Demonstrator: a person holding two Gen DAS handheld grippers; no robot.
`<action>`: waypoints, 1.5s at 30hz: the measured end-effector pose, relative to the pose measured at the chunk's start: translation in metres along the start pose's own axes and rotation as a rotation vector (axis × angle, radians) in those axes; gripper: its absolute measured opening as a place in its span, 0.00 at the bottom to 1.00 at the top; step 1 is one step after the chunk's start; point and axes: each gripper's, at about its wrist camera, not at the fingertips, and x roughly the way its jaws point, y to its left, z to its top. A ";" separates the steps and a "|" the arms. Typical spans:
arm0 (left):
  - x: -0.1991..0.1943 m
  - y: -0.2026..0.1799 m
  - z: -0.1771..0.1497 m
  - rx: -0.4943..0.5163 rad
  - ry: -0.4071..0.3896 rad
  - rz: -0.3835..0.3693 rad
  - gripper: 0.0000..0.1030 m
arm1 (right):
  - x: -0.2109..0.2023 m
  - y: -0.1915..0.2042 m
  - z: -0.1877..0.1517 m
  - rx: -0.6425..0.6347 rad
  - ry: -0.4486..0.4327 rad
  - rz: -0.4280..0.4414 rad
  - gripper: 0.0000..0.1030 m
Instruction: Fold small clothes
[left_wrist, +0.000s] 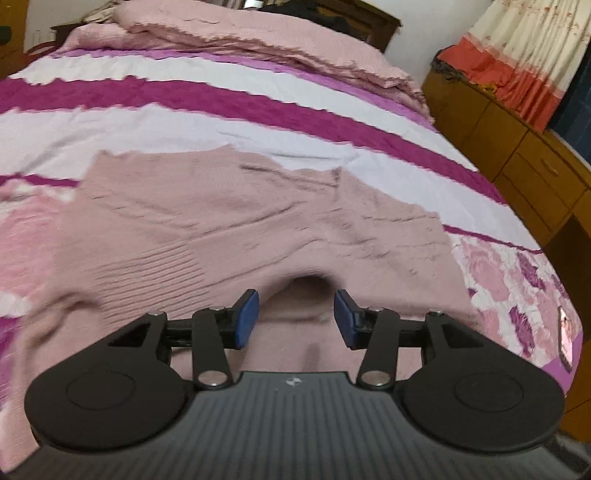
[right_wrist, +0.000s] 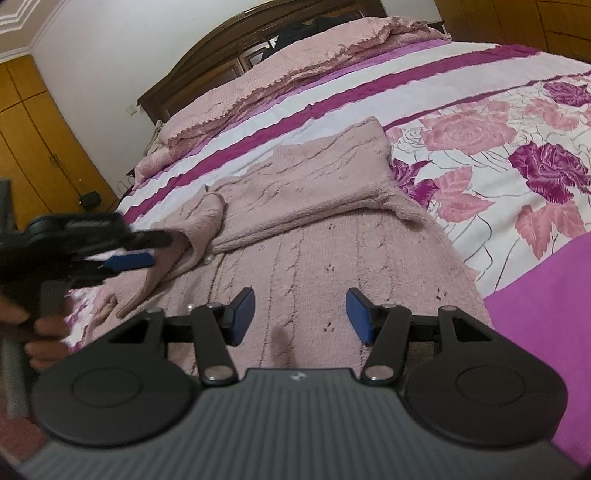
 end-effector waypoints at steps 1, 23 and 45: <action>-0.009 0.005 -0.004 -0.006 0.003 0.015 0.53 | -0.001 0.002 0.001 -0.009 -0.002 0.002 0.56; -0.106 0.107 -0.040 -0.083 -0.036 0.322 0.58 | 0.011 0.110 0.010 -0.302 0.062 0.144 0.56; -0.112 0.156 -0.064 -0.145 -0.018 0.382 0.59 | 0.122 0.225 -0.020 -0.650 0.185 0.210 0.55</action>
